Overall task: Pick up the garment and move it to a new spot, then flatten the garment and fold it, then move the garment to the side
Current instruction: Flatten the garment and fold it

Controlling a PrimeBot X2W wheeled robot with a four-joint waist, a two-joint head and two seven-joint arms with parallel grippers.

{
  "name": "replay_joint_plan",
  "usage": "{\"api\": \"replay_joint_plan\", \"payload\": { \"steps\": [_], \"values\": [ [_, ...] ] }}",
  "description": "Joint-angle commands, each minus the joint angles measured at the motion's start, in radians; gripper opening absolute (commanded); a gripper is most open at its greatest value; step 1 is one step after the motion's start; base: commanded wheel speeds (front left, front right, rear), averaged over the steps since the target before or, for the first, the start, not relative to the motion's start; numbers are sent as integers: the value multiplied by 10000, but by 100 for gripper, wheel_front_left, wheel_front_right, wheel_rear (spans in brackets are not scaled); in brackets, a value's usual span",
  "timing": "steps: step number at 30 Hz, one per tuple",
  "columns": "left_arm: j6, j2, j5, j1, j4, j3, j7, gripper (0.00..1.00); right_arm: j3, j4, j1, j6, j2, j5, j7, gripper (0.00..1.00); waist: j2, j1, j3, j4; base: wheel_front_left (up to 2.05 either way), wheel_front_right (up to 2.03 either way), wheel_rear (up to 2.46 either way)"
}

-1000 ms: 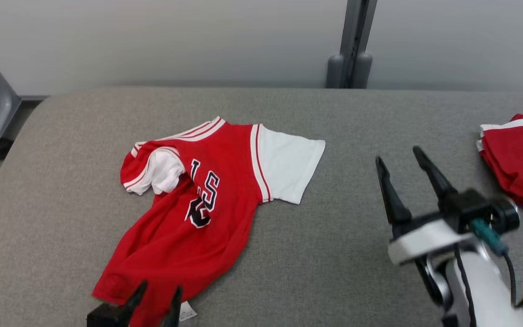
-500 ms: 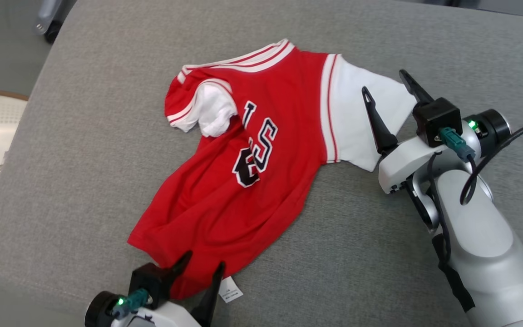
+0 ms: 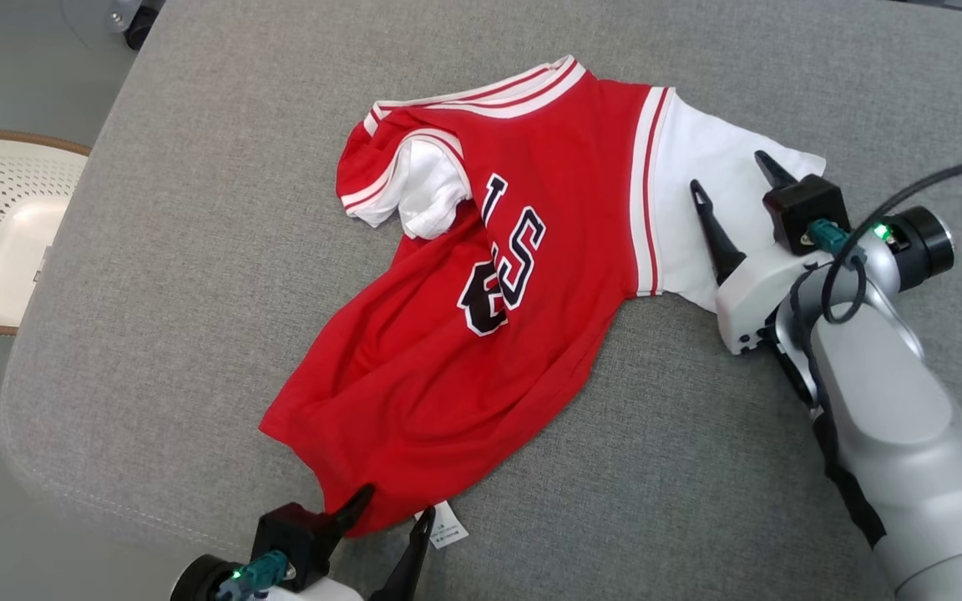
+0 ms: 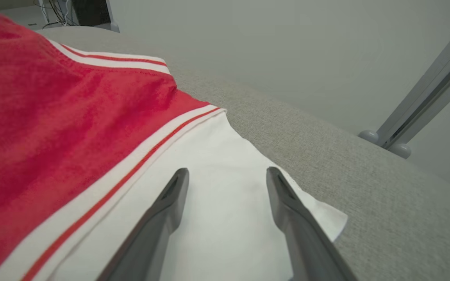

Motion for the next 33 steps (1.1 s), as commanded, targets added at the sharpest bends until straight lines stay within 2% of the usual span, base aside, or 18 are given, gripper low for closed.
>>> {"api": "replay_joint_plan", "payload": {
  "steps": [1,9,14,15,16,17,19,24,29,33],
  "values": [
    [-43,-20,-71,-244,118,-27,-57,100,-73,116,-231,-2,-117,-153,164,100,0,0,102,9,0,0,0],
    [-129,-122,-306,-712,1021,-179,-513,100,-435,626,-627,-2,-340,-1061,1900,100,0,0,276,-31,0,0,0],
    [-197,-257,-579,-1158,1905,-292,-809,100,-127,1023,-616,7,-194,-921,2977,100,0,0,397,-13,0,0,0],
    [-234,-282,-663,-1269,2128,-323,-896,39,-12,1088,-598,12,-154,-824,3128,100,0,0,424,-23,0,0,0],
    [-243,-311,-757,-1381,2348,-333,-1017,0,146,1183,-556,15,-82,-654,3304,42,0,0,453,-29,0,0,0],
    [-287,-332,-809,-1502,2567,-395,-1101,0,367,1249,-527,38,-2,-444,3413,0,0,0,478,-37,0,0,0],
    [-400,-357,-946,-1672,2940,-566,-1249,0,793,1277,-561,59,96,157,3560,0,0,0,505,-84,0,0,0],
    [-477,-354,-1159,-2017,3201,-583,-1572,0,401,432,-790,5,-64,1303,2908,0,0,0,364,-307,0,0,0],
    [-421,-32,-1420,-1722,2672,-207,-1806,0,-419,-1315,-364,-1,-260,2711,2414,0,0,0,-163,-833,0,0,0],
    [-318,278,-1639,-1315,1552,101,-1691,0,-1249,-3547,661,-1,-453,3921,2443,0,0,0,-719,-1331,0,0,0]
  ]
}}
